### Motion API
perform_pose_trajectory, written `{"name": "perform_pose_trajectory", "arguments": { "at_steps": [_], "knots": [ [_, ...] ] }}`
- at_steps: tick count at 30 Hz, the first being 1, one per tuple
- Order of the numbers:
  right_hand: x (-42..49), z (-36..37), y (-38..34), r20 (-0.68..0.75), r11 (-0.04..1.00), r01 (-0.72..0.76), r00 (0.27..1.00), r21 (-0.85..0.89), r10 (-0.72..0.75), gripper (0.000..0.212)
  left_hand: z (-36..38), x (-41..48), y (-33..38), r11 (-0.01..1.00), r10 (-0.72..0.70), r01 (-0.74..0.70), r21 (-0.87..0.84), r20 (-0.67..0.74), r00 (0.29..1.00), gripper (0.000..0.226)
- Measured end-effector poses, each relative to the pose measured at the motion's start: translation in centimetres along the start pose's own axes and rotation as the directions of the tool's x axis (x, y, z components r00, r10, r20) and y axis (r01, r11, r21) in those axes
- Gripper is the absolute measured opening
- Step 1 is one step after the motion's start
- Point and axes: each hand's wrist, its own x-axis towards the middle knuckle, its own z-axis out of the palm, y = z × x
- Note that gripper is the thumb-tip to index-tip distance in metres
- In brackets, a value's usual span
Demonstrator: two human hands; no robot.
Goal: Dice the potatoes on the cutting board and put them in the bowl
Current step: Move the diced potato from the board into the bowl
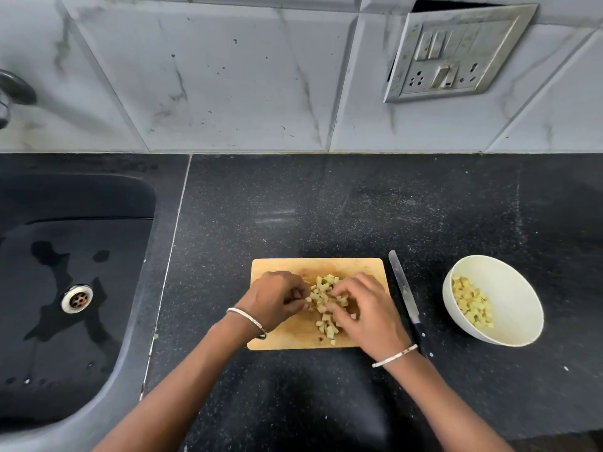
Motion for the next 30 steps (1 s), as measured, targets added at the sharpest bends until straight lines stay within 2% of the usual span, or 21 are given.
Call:
{"name": "perform_pose_trajectory", "arguments": {
  "at_steps": [2,4,7,9,12,14,18,22,30],
  "knots": [
    [0.2,-1.4,0.7,0.006,0.989,-0.146,0.989,0.038,0.146,0.027,0.1,-0.1,0.4,0.998,-0.026,0.024,-0.050,-0.043,0.999,0.018],
    [0.4,-2.8,1.4,0.034,0.967,-0.252,0.967,0.031,0.251,0.042,0.1,-0.4,0.8,0.990,-0.054,0.043,-0.131,-0.080,0.995,0.017],
    [0.4,-3.6,2.3,0.194,0.933,-0.348,0.913,-0.088,0.358,0.085,-0.1,-1.0,1.3,0.984,-0.116,0.089,-0.152,-0.183,0.976,0.020],
    [0.6,-3.5,2.5,0.299,0.922,-0.339,0.875,-0.187,0.382,0.111,-0.1,-1.3,1.2,0.979,-0.191,0.172,-0.108,-0.213,0.958,0.044],
    [0.9,-2.9,2.1,0.365,0.913,-0.304,0.845,-0.273,0.391,0.128,-0.1,-1.4,1.0,0.950,-0.312,0.311,-0.032,-0.033,0.950,0.105],
    [1.0,-2.3,1.4,0.369,0.912,-0.304,0.842,-0.275,0.393,0.130,0.3,-1.3,1.2,0.950,-0.311,0.308,0.049,0.048,0.949,0.120],
    [1.6,-1.5,0.4,0.379,0.908,-0.278,0.840,-0.314,0.389,0.130,1.4,-0.5,2.4,0.946,-0.275,0.258,0.196,0.064,0.959,0.113],
    [2.3,-0.8,-0.2,0.410,0.932,-0.240,0.847,-0.273,0.338,0.119,2.1,0.3,3.7,0.960,-0.236,0.223,0.169,0.060,0.970,0.098],
    [3.2,-0.3,-1.1,0.403,0.956,-0.230,0.870,-0.181,0.286,0.097,2.1,1.2,3.8,0.967,-0.251,0.247,0.064,0.064,0.966,0.074]
  ]
}}
